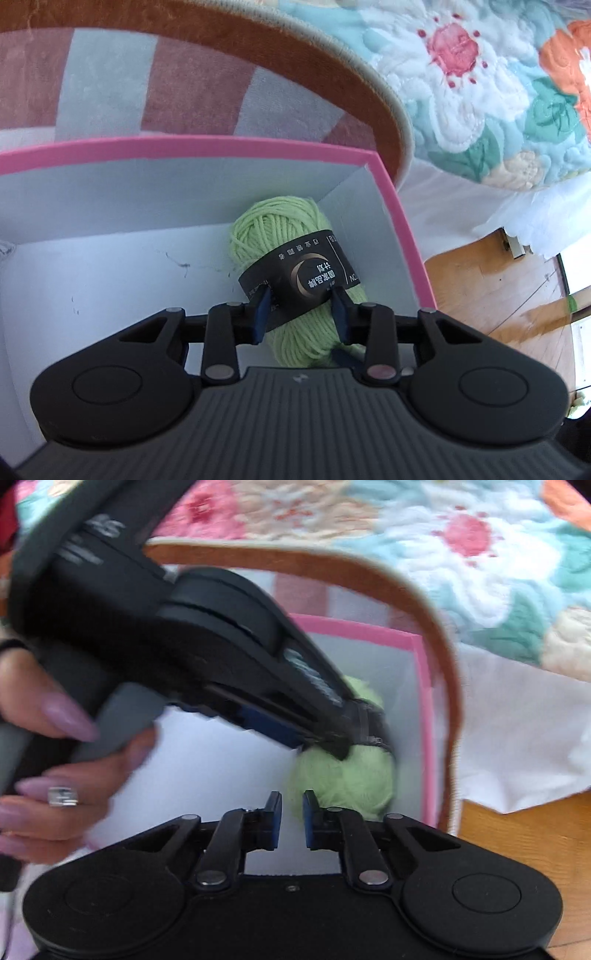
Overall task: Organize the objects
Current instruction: 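Carry the yarn ball into the pink box and open the grippers, then withdraw both grippers from the box toward the purple plush toy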
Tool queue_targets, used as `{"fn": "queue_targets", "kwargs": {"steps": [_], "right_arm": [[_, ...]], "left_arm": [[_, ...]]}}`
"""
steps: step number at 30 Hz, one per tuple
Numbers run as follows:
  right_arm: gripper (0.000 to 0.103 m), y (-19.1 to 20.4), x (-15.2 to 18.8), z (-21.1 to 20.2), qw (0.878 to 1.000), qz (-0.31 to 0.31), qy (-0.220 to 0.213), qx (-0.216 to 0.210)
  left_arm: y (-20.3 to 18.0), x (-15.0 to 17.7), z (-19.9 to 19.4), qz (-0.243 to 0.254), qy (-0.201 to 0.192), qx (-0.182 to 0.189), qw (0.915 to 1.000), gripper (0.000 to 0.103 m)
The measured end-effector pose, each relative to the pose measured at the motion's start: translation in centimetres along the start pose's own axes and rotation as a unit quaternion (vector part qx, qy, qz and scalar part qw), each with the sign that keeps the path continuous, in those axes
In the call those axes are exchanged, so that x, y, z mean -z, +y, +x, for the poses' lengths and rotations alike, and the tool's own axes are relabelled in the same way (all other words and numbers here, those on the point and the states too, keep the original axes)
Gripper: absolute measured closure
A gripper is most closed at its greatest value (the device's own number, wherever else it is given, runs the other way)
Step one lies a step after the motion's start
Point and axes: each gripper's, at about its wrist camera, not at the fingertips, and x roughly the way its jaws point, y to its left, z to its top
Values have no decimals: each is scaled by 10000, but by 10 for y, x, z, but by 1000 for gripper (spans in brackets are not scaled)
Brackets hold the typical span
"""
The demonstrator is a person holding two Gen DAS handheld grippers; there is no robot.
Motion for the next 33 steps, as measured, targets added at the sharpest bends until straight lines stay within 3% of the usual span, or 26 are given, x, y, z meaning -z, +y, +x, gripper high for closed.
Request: {"fn": "queue_targets", "kwargs": {"steps": [2, 4, 10, 15, 18, 21, 26, 29, 33], "right_arm": [[90, -3, 3, -2, 9990, 60, -427, 147], [90, -9, 4, -4, 9973, 304, -656, -109], [92, -12, 5, 3, 9986, 229, -467, -26], [86, -14, 8, -1, 9987, 371, -248, -241], [74, -12, 14, -21, 9967, 654, -128, -468], [69, -13, 18, -47, 9932, 894, -52, -742], [55, -6, 14, -91, 9891, 974, -24, -1106], [47, 3, 20, -121, 9868, 942, 35, -1314], [38, 21, 18, -140, 9873, 740, 186, -1395]], "left_arm": [[-4, 3, -5, 63, -159, -120, 9998, 69], [-5, 5, -8, -21, -208, -140, 9997, 69], [-3, 4, 2, -30, 4, -478, 9989, 71], [-8, 6, -9, -155, -168, -593, 9980, 71], [-14, 11, -31, 35, -250, -723, 9971, 66], [-20, 19, -57, 290, -250, -872, 9955, 59], [-22, 33, -113, 747, -93, -1118, 9909, 51], [-21, 46, -144, 777, -8, -1027, 9917, 44], [-23, 62, -191, 843, 162, -1179, 9893, 38]]}}
